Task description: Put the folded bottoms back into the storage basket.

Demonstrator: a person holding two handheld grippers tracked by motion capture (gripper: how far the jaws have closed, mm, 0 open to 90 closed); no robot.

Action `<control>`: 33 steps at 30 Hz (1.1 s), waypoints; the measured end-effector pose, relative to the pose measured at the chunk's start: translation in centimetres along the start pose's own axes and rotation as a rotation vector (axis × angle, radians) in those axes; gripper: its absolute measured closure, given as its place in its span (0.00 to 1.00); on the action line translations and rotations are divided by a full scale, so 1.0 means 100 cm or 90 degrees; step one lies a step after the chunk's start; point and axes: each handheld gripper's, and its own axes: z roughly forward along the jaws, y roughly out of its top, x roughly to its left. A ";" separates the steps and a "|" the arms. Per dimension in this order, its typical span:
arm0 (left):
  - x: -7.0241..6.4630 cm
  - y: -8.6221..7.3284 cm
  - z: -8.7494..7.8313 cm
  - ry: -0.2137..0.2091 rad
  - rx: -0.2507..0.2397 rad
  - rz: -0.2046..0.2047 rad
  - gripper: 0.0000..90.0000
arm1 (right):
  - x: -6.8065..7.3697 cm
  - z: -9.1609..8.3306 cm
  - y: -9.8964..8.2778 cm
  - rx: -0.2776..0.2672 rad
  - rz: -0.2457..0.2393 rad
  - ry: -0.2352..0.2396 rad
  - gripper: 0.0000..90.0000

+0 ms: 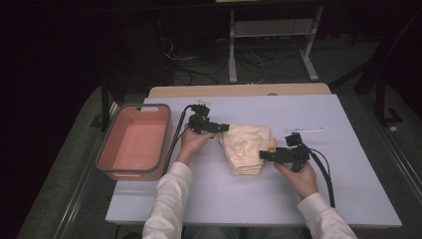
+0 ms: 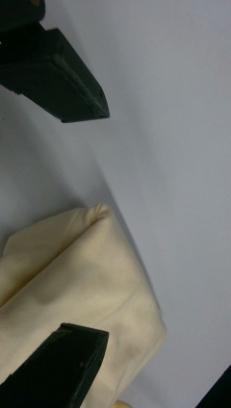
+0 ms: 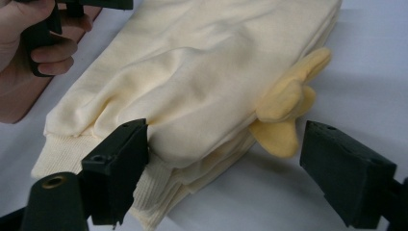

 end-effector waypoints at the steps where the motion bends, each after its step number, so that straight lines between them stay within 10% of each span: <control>1: 0.000 -0.001 0.001 -0.003 -0.001 -0.005 0.01 | 0.000 0.001 0.000 0.001 0.002 0.000 0.20; 33: -0.002 -0.014 0.013 -0.046 0.043 -0.039 0.32 | 0.014 0.023 -0.016 0.051 0.092 0.047 0.36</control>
